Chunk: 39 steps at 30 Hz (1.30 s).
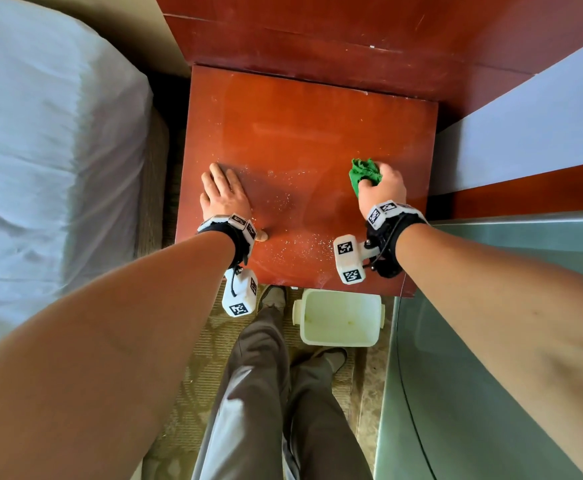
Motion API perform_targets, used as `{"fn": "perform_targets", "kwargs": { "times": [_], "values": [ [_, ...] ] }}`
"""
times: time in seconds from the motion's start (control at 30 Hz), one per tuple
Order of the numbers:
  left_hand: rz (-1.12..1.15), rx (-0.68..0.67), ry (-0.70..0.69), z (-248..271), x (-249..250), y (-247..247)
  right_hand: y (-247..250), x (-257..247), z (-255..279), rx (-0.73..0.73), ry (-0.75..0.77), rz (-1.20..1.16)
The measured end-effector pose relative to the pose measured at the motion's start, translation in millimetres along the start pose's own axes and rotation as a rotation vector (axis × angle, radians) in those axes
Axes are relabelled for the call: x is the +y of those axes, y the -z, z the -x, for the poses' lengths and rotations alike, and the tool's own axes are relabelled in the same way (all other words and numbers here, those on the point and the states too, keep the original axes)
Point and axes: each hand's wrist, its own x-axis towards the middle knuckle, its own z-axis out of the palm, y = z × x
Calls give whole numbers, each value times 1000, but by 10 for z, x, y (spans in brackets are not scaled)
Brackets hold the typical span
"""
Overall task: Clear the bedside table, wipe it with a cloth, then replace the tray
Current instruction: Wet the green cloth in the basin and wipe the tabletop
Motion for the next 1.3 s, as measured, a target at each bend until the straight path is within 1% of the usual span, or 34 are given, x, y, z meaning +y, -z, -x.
{"fn": "perform_targets", "kwargs": {
  "times": [0.07, 0.23, 0.3, 0.37, 0.53, 0.6, 0.63, 0.7, 0.77, 0.83, 0.93, 1.03, 1.07, 1.13, 1.3],
  "values": [
    [0, -2, 2, -5, -3, 0, -34, -73, -36, -16, 33, 14],
    [-12, -6, -1, -5, 2, -14, -226, -278, -17, -55, 185, 123],
    [-11, -8, 2, -15, 7, -22, -288, -343, 16, -95, 250, 161],
    [-12, 6, 5, -30, 9, -42, -341, -373, 81, -156, 335, 185],
    [17, 112, 23, -101, 10, -160, -450, -269, 402, -334, 610, 264],
    [6, 94, 18, -100, 9, -161, -473, -211, 508, -410, 701, 304],
    [1, 92, 12, -98, 12, -163, -478, -194, 537, -442, 712, 303],
    [4, 116, 12, -110, 11, -190, -489, -182, 550, -501, 665, 272],
    [24, 149, 23, -133, 2, -212, -480, -199, 518, -509, 530, 203],
    [25, 135, 26, -135, 4, -195, -431, -215, 446, -394, 424, 128],
    [-1, 44, 11, -104, 7, -158, -304, -208, 293, -194, 311, 89],
    [22, 85, 16, -118, 5, -174, -235, -200, 116, -103, 172, 49],
    [31, 87, 15, -124, 6, -174, -232, -209, 65, -79, 152, 56],
    [14, 47, 10, -120, 9, -168, -247, -268, -6, -59, 141, 65],
    [-16, 26, 1, -127, 2, -157, -391, -523, -1, -113, 206, 117]
  ]
}}
